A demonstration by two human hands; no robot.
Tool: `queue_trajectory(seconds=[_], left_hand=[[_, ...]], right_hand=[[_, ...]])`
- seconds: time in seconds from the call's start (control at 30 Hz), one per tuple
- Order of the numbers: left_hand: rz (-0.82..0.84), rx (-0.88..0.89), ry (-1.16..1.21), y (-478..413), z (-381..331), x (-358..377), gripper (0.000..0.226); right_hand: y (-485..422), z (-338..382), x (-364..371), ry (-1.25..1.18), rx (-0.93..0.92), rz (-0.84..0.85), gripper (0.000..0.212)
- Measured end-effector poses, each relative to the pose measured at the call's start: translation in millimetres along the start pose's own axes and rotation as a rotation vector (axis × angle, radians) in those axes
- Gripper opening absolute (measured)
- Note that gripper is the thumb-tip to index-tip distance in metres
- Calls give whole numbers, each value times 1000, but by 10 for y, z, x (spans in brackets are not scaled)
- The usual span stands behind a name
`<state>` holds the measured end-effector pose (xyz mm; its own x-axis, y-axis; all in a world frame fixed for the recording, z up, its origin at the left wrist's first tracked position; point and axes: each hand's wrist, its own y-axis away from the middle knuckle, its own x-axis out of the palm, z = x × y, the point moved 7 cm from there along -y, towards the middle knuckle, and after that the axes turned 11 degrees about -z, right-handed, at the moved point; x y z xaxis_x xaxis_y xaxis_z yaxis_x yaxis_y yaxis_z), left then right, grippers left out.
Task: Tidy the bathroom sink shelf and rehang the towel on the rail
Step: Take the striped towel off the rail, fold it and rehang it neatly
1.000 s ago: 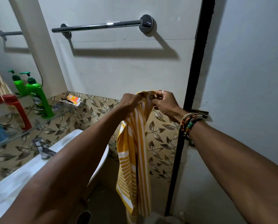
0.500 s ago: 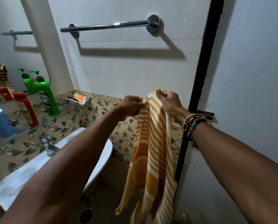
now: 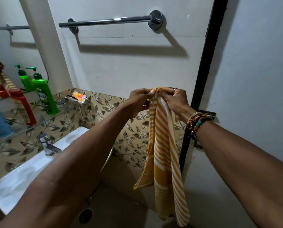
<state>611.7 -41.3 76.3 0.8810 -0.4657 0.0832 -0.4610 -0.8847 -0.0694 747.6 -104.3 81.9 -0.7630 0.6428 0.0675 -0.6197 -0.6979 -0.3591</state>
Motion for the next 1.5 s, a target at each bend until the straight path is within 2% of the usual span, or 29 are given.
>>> queue_trajectory(seconds=[0.17,0.27,0.53,0.63,0.73,0.8,0.87,0.93,1.0,1.17,1.27,1.33,1.5], left_hand=[[-137,27,-47,-95,-18,-15,14],[-142,24,-88,-133,13,12,12],[10,-127,62,-24,120,58,26],[5,-124,75,-4,73,38,27],[-53,-62,97,10,25,-23,23],[-107,-19,126,12,6,-93,24],[-148,13,120,10,2,-159,26],[-164,28,79,17,27,-200,26],[-153,56,41,34,49,-195,20],[-45,197,-222,85,32,-67,13],[-154,340,-515,138,39,-75,13],[-234,400,-572,176,50,-102,16],[-250,444,-677,220,105,-51,20]], right_hand=[[66,-9,-6,-101,116,103,13],[111,-24,-6,-75,130,140,19],[114,45,54,-100,142,80,24],[86,64,74,-113,114,19,23],[51,69,54,-22,60,-51,27],[35,50,70,40,48,-45,42],[18,-3,86,117,124,-7,58],[7,-53,123,203,189,82,39],[13,-22,152,290,145,116,25],[25,71,149,253,-7,-25,26],[22,167,168,227,-75,-56,26],[11,242,159,199,-103,-86,22],[-5,364,119,124,-107,-114,16]])
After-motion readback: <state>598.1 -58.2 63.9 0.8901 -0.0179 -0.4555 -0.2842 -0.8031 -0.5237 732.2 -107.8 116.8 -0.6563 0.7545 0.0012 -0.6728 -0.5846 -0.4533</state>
